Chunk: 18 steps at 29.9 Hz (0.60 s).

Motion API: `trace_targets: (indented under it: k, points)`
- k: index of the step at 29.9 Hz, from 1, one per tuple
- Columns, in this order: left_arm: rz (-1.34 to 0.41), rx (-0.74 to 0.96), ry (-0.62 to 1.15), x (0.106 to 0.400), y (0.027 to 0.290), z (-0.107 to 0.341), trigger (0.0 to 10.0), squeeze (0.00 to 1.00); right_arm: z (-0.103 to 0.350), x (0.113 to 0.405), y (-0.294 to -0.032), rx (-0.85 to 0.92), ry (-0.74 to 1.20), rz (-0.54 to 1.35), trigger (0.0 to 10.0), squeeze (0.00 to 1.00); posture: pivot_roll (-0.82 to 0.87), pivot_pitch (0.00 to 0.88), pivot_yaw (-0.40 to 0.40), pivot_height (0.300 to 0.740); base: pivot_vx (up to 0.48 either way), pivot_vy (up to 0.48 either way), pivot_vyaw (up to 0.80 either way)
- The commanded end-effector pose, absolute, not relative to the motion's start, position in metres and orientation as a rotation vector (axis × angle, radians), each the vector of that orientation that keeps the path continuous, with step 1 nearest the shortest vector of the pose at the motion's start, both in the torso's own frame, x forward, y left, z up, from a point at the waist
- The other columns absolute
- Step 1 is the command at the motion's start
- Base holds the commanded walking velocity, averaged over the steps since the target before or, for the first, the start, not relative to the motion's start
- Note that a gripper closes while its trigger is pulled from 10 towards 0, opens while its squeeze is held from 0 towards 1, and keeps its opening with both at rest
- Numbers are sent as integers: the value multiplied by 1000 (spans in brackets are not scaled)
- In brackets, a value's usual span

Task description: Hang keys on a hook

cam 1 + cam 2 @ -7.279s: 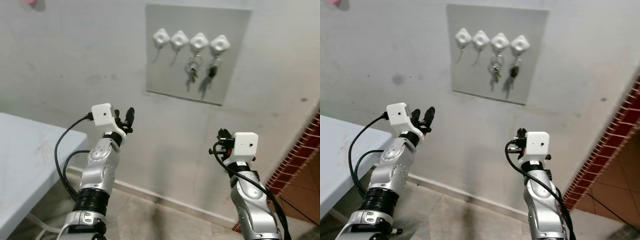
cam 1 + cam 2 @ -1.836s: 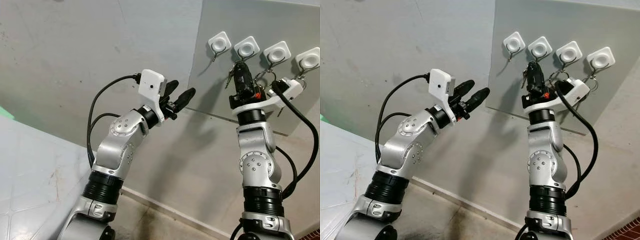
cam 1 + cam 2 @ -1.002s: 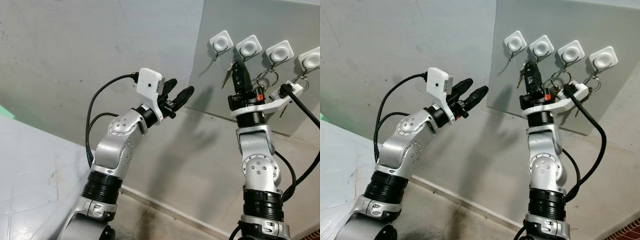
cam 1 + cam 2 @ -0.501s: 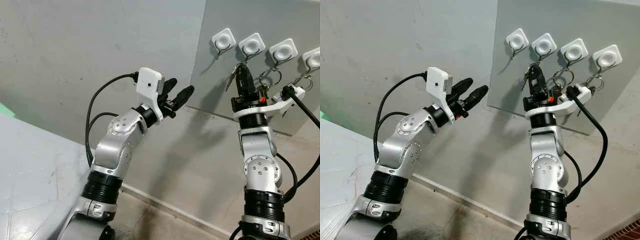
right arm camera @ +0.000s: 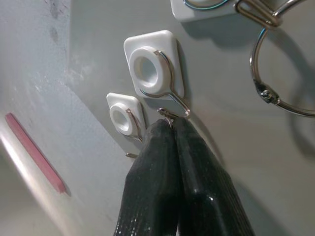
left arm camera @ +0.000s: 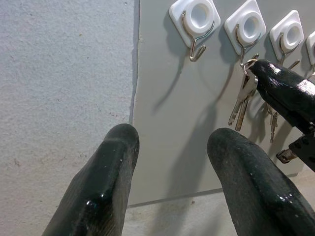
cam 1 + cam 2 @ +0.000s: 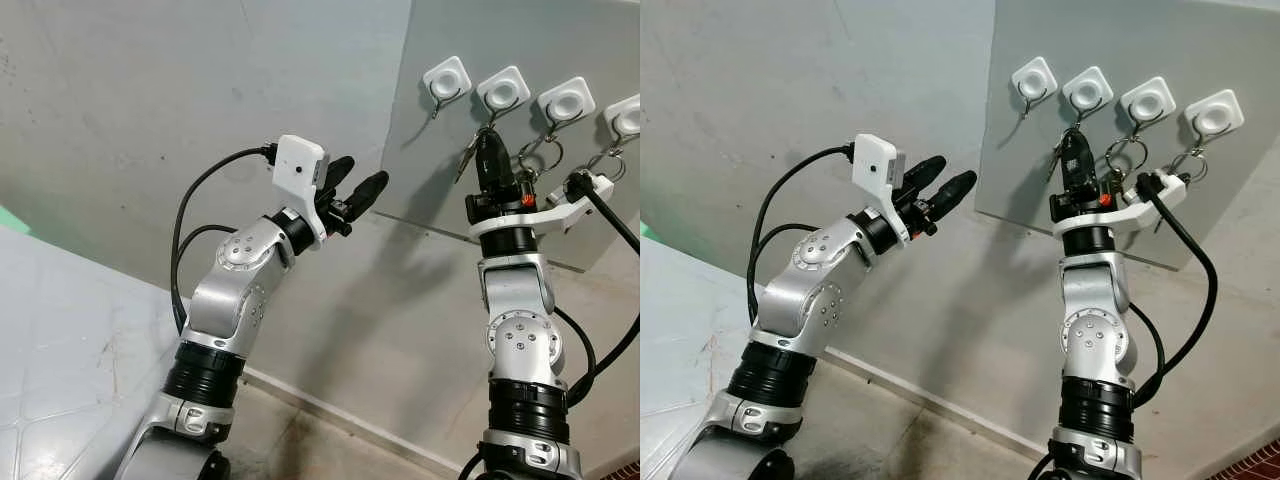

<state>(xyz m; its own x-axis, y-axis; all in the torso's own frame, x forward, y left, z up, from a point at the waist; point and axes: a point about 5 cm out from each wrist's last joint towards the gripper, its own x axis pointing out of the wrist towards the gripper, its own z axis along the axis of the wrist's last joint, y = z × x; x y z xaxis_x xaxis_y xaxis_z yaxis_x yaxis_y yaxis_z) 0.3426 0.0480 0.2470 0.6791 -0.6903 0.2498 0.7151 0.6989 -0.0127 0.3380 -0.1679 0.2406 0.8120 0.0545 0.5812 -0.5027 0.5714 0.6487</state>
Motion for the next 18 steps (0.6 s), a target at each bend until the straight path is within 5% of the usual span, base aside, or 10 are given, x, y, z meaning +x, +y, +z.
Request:
trace_targets:
  k: [1,18]
  points:
    - [-798,-100,-263,343,47,258,10000,0,249,337,-166,916,-575,374,10000,0,8,0,2,740,0,0,0]
    - [-797,-102,-265,343,47,259,10000,0,253,335,-167,920,-607,397,10000,0,8,0,2,740,0,0,0]
